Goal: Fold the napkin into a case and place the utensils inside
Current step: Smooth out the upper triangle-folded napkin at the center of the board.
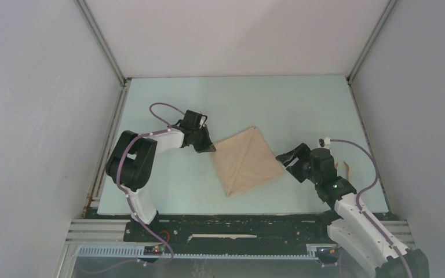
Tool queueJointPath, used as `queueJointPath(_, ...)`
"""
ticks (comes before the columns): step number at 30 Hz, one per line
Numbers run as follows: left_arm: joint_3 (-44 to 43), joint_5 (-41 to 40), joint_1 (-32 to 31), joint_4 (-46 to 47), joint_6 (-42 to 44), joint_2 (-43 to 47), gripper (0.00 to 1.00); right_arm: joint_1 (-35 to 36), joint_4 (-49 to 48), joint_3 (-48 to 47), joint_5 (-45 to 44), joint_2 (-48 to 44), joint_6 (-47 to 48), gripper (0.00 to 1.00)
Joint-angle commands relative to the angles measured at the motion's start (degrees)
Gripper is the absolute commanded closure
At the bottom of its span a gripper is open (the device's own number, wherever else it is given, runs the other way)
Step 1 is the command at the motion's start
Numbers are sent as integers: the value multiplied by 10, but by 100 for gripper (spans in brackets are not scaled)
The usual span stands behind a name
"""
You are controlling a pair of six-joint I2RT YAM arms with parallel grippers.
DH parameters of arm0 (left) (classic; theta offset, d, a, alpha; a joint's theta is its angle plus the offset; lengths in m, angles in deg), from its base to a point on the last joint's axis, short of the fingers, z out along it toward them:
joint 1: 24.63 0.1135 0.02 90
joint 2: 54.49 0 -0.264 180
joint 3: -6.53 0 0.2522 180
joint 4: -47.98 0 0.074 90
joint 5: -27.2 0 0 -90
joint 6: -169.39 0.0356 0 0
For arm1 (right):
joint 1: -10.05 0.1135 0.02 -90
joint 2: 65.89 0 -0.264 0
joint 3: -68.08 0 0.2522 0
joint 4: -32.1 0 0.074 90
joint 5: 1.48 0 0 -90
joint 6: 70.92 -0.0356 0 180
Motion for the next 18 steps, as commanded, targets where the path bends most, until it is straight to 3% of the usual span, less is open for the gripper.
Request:
queueJointPath(1,6,-56,5,-34,21,-26,100,-32,44,-56,43,68,160,22)
queueJointPath(5,7,-53,5,-33,19,-18,99,-38,-43,-110,227,229,239,23)
queueJointPath(8,1,-48,4,-37,18,-10,96,-31,-63,-153,283,355,259,29)
queueJointPath(11,-6,-49,4,-49,20,4,94,-24,-77,-157,263,409,274,31)
queueJointPath(15,-8,-43,5,-63,25,36,87,-2,-42,-155,149,420,302,30)
queueJointPath(18,-14,-32,9,-82,34,72,79,15,-28,-162,119,424,303,30)
